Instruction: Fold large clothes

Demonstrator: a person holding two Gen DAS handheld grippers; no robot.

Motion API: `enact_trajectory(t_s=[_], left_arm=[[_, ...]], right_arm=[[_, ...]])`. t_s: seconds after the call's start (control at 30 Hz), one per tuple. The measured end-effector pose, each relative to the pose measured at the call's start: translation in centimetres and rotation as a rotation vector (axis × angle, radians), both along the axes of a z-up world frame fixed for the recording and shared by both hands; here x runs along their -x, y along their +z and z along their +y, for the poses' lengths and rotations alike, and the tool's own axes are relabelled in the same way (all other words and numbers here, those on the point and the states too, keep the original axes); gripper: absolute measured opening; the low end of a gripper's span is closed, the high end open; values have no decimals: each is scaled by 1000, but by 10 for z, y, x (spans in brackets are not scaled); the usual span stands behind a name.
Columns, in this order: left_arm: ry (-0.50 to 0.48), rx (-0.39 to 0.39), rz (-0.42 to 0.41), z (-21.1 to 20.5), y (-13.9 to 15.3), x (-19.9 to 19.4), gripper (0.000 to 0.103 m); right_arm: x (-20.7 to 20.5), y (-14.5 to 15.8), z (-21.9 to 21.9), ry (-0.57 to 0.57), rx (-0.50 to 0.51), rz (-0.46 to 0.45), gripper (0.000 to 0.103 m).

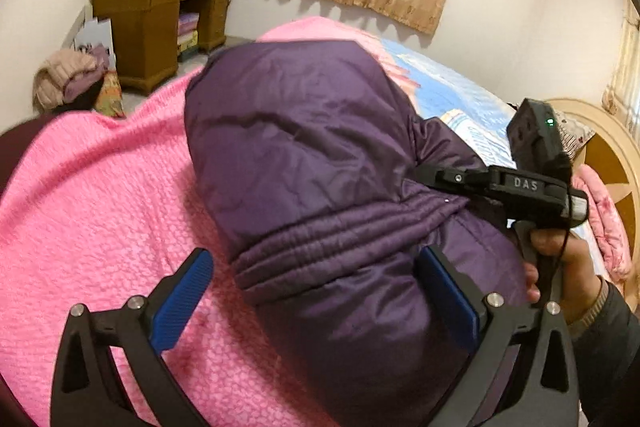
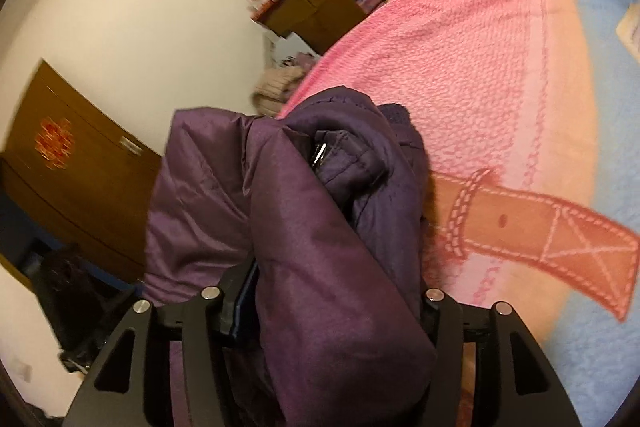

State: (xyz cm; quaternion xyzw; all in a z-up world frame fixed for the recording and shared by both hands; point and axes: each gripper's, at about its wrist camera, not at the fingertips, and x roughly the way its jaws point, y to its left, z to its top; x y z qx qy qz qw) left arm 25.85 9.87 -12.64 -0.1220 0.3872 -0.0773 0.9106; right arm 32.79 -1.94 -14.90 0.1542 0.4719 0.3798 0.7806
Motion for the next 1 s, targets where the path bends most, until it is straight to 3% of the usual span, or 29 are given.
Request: enact_trajectory(t_s=[0.13,0.23,0.4,0.47,0.67,0.77,0.87,1.0], left_arm=[[1,152,33,15,-20,-16,103],[29,164,19,17,-13,-10,103],[76,0,-102,5,24,27,103],[79,-47,-169,2,41,40,103],[131,-189,-229,-2,62,57,103],[143,-279,-274,-9,70,68,103],[150,-304,-308,-18,79,77,103],[153,-289,-338,-19,86,93,103]], right_arm=[[-1,0,3,-12,35,-1,59],[1,7,-2,-23,35,3,64],[19,34,-13,-55,51,-32,71],[32,51,-20,-81,69,-107,72],[69,91,-57,-192,70,-228,72],[97,111,-62,-244,144,-318,73],[132,127,-64,-305,226,-410,74],[173,141,-67,-316,237,-487,77]])
